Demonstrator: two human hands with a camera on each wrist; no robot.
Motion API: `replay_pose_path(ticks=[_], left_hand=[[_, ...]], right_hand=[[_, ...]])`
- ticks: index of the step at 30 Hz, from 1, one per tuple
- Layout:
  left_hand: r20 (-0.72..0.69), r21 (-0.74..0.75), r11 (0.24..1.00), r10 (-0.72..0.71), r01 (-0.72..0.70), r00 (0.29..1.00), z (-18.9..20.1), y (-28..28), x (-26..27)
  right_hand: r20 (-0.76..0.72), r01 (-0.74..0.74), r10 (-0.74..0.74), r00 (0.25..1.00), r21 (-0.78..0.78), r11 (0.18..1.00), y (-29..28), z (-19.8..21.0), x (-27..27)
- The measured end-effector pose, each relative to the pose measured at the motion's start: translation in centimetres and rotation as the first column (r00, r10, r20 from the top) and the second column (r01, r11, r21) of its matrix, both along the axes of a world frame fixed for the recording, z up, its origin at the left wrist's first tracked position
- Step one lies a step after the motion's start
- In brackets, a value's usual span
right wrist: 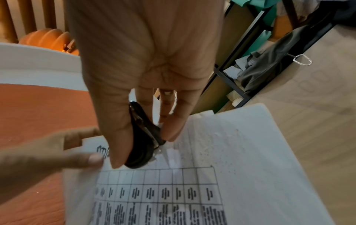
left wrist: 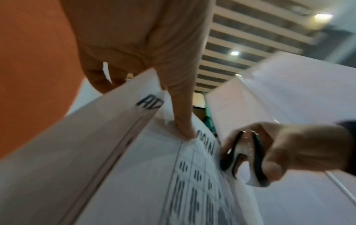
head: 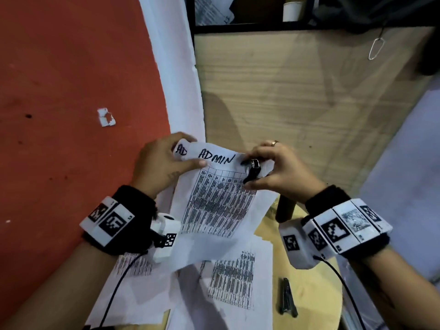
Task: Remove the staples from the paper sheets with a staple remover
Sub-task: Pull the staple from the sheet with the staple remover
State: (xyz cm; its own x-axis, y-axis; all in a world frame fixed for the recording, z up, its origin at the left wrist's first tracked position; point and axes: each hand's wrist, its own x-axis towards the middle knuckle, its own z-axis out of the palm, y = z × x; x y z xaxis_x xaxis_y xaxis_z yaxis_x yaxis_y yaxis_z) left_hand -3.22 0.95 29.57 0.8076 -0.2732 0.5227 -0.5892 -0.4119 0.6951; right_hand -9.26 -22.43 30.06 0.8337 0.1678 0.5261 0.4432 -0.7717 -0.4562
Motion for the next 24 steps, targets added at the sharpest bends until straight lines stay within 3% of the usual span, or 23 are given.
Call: replay_pose_path(ticks=[2,4,8,10,15,19,24], left_hand=[[0.328,0.199,0.953,0.155,-0.228,0.932,1.3,-0.5,-1.2],[0.493,0.375,0.868,0.112,-0.326,0.863,3.0,-1.8,-3.0],[0.446,0.590,0.730,0.061,-0.344,0.893,3.9,-3.5,-4.0],[0.418,0.565,0.766,0.055,-0.307,0.907,3.9,-3.3,-3.7],[0.220,0.488,0.872,-0.069,-0.049,0.973,3.8,-2.0,-3.2],[0.136,0.440,0.896,-0.133,0.061,0.982,4.2,-1.5,-3.1],[0.028,0.316,0.929,-0.210,0.191,0.977,5.1,-1.4,-3.6]], right_hand=[[0.005,0.005,-0.005,1.000,0.004,1.000,0.3,0.1,-0.3],[0.004,-0.001,0.001,1.000,0.018,1.000,0.7,0.3,-0.6],[-0.007,-0.007,0.007,1.000,0.070,0.998,1.6,0.8,-1.6],[-0.009,-0.019,0.020,1.000,0.109,0.994,2.0,1.1,-2.2],[0.030,-0.048,0.045,0.999,0.136,0.990,2.4,1.3,-3.3],[0.315,-0.097,0.032,0.948,0.193,0.977,3.5,0.4,-4.1],[0.511,-0.131,0.090,0.855,0.045,0.990,4.1,-0.8,-3.8]])
